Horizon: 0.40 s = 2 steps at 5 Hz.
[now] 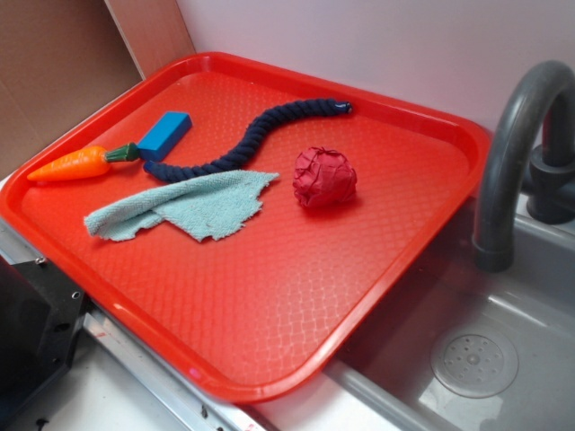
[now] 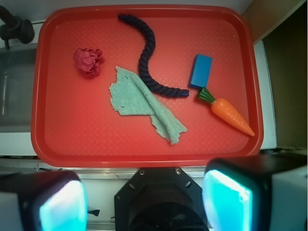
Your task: Grab the red paper.
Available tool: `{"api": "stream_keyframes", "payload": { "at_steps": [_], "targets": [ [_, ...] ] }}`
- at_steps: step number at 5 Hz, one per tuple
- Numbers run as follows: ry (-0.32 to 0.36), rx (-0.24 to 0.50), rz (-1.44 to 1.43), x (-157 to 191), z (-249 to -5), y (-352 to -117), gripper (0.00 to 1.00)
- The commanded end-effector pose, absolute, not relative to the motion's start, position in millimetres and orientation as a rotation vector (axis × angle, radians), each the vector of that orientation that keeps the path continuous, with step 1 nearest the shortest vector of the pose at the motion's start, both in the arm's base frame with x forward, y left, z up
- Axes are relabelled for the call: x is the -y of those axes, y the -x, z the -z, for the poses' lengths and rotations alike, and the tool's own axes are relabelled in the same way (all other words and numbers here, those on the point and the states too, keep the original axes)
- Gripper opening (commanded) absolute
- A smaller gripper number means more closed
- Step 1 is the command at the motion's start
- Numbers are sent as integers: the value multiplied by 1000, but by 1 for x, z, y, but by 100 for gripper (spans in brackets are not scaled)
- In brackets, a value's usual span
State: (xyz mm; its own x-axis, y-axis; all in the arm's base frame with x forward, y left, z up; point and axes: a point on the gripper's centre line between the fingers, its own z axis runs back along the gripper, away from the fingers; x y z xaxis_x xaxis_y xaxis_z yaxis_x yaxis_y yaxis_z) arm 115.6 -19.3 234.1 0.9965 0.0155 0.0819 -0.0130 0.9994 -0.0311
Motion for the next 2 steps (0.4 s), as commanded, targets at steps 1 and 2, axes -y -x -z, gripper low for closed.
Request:
{"api": "stream_keyframes", "payload": {
  "at_steps": [1,2],
  "targets": [
    [31,82,-14,19,-234,-116,100],
    [44,118,-126,32,-221,-152,100]
  ]
}}
